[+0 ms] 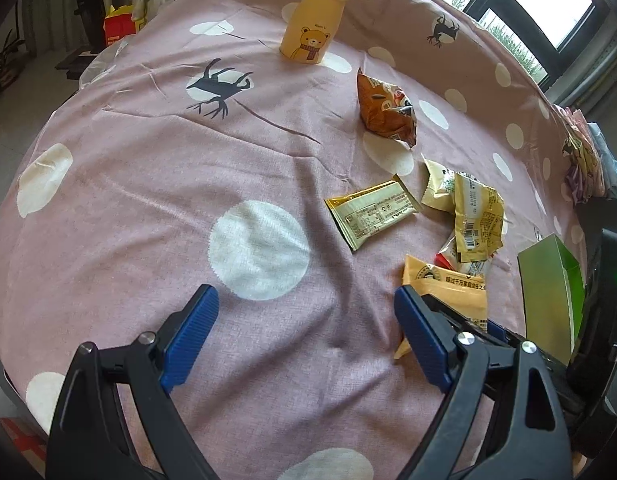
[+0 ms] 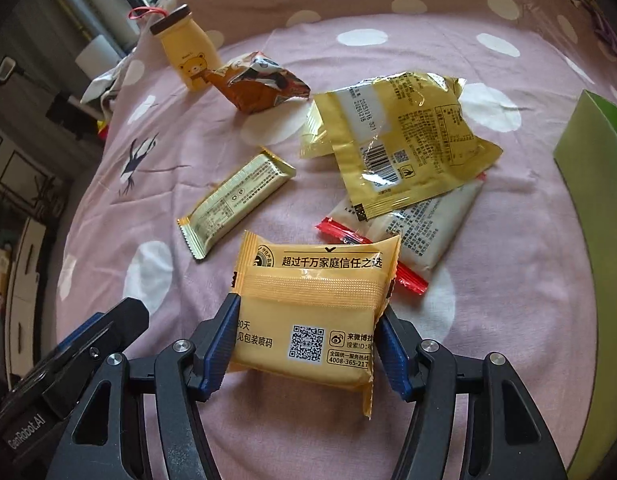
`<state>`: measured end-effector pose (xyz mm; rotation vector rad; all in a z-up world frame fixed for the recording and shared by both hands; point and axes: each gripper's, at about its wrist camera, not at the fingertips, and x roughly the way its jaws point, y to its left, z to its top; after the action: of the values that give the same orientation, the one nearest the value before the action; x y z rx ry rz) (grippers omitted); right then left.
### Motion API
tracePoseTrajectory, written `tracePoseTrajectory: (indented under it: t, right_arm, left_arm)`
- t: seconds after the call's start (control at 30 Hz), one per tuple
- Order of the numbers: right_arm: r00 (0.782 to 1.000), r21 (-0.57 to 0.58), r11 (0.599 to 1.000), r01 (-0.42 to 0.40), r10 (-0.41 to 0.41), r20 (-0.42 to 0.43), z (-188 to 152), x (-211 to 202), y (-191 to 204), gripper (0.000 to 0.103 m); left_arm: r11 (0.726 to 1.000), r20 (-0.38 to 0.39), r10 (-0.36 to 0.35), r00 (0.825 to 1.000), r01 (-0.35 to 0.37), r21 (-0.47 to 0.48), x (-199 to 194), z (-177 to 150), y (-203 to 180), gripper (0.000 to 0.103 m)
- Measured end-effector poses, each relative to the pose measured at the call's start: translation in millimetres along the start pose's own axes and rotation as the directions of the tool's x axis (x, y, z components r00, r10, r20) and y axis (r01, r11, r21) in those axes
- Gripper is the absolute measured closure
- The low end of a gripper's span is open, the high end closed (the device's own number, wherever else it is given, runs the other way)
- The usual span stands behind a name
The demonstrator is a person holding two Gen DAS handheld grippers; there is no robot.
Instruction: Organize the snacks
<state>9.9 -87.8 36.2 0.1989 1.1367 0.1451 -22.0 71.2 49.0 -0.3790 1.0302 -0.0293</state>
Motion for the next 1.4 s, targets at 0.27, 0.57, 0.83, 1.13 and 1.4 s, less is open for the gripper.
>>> tracePoseTrajectory:
  t: [0.27, 0.57, 0.83, 1.13, 1.4]
  right_arm:
    - [0.997, 0.024, 1.0, -0.004, 0.002, 0.082, 3, -28, -16, 0.028]
    - [0.986, 0.154, 0.977, -0.148, 0.134, 0.098, 3, -35, -42, 0.028]
    - [0.98, 0.194, 0.96, -0.2, 0.198, 0.031, 1, -16, -42, 0.039]
    - [0.979, 0.199, 0.959, -0.201, 0.203, 0.009, 0, -12, -42, 0.05]
    - [0.971, 0.108, 0.972, -0.207, 0.19, 0.145, 0, -56, -32, 0.05]
  left_arm:
    - [0.995, -0.055, -0.096, 0.994, 0.097, 0.02, 7, -5, -13, 0.013]
    - [0.976, -0.143, -0.19, 0.971, 0.203, 0.081, 26, -18, -45, 0.015]
    - [0.964, -0.157, -0.22, 0.963, 0.239, 0.117, 37, -22, -60, 0.043]
    - [0.933, -0.145, -0.305, 0.941, 0.326, 0.15, 25, -28, -75, 0.06]
    - [0.894, -0.01, -0.392, 0.92, 0.384, 0.231, -11, -27, -83, 0.061]
